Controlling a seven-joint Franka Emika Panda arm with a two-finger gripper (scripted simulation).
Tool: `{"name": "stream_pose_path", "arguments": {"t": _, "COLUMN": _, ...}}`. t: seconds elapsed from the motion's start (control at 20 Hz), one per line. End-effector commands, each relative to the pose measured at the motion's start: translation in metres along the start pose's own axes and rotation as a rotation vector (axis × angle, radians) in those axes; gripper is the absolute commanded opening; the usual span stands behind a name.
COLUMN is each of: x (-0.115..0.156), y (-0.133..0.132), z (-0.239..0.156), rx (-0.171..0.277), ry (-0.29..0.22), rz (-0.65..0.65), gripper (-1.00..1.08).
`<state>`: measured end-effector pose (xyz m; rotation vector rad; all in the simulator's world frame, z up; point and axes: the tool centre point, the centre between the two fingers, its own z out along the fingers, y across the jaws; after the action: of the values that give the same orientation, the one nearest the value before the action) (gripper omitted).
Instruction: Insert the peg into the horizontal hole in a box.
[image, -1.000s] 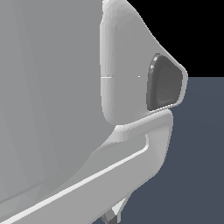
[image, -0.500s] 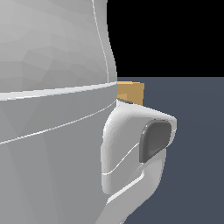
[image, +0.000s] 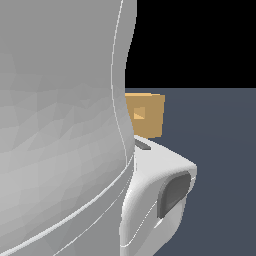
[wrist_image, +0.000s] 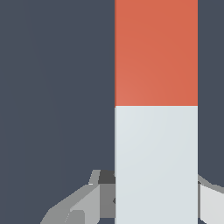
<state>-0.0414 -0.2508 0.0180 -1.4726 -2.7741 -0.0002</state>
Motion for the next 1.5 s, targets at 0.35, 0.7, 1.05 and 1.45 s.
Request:
{"name": "stream_pose_path", "arguments": {"t": 0.35, "x": 0.000, "y": 0.000, "z": 0.000, "rx": 0.000, "ry": 0.000, "rz": 0.000, "gripper": -1.00}}
{"name": "stream_pose_path", "arguments": {"t": 0.7, "x": 0.009, "y": 0.010, "z": -0.004, "rx": 0.000, "ry": 0.000, "rz": 0.013, "gripper": -1.00}}
{"name": "stream_pose_path", "arguments": {"t": 1.05, "x": 0.034, "y": 0.042, "z": -0.015, "rx": 0.000, "ry": 0.000, "rz": 0.049, "gripper": -1.00}}
{"name": "stream_pose_path", "arguments": {"t": 1.45, "x": 0.078, "y": 0.104, "z": -0.037, "rx": -0.001, "ry": 0.000, "rz": 0.117, "gripper": -1.00}}
